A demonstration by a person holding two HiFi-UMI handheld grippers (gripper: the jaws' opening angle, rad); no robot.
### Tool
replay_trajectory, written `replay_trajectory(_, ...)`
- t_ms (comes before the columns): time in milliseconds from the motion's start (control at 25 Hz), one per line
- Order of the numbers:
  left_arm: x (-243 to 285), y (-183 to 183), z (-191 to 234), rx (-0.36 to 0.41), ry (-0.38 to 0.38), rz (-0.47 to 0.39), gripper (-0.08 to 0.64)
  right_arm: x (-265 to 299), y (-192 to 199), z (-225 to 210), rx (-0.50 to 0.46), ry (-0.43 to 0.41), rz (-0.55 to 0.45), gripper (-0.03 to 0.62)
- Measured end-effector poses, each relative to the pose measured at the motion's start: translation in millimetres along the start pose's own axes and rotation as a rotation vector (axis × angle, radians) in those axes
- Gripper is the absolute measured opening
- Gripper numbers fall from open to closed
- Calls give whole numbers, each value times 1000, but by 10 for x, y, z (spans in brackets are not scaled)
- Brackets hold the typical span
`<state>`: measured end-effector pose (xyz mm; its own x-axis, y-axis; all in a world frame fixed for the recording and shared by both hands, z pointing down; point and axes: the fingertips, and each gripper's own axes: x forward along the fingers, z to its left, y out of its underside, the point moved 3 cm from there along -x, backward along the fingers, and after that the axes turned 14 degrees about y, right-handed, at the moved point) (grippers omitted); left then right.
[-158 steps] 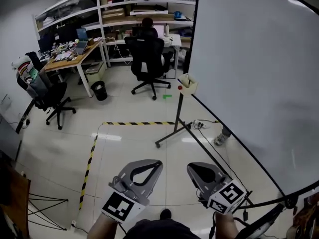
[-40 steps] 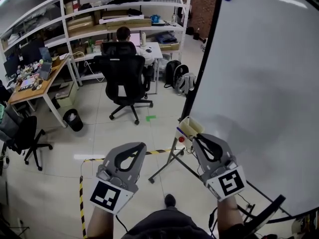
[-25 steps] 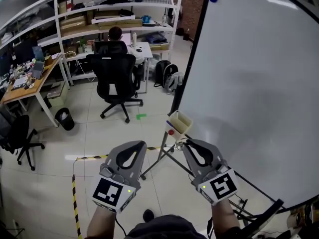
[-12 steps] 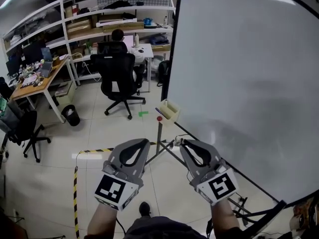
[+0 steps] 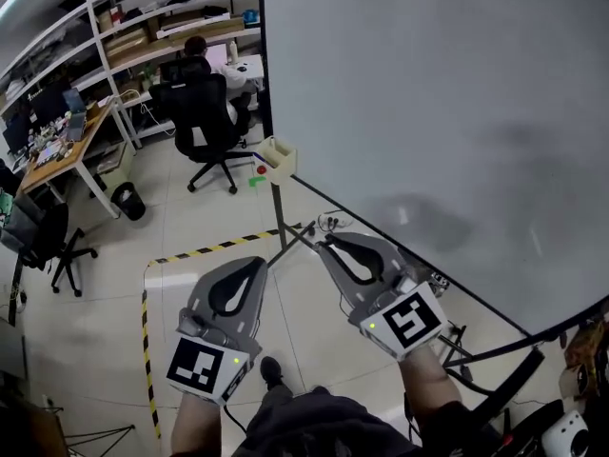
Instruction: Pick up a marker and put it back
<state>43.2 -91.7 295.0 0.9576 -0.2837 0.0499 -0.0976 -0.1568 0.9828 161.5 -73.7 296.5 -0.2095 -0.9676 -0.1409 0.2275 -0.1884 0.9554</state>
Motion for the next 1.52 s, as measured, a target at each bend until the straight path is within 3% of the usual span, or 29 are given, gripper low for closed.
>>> replay_trajectory(400, -542, -50, -551, -17, -82, 54, 6, -461, -196, 277, 59, -68, -53, 40)
replay_trajectory(680, -1215, -16, -1010, -53, -134, 37, 6, -902, -300, 896, 54, -123, -17, 40)
replay_trajectory(1040, -2051, 4, -2078, -81, -128, 23, 6, -2011, -498, 1731, 25, -171, 29, 40)
replay_trajectory(1520, -2098, -292, -3072, -94, -77, -28, 6, -3155, -827, 1723, -35, -154, 18, 40)
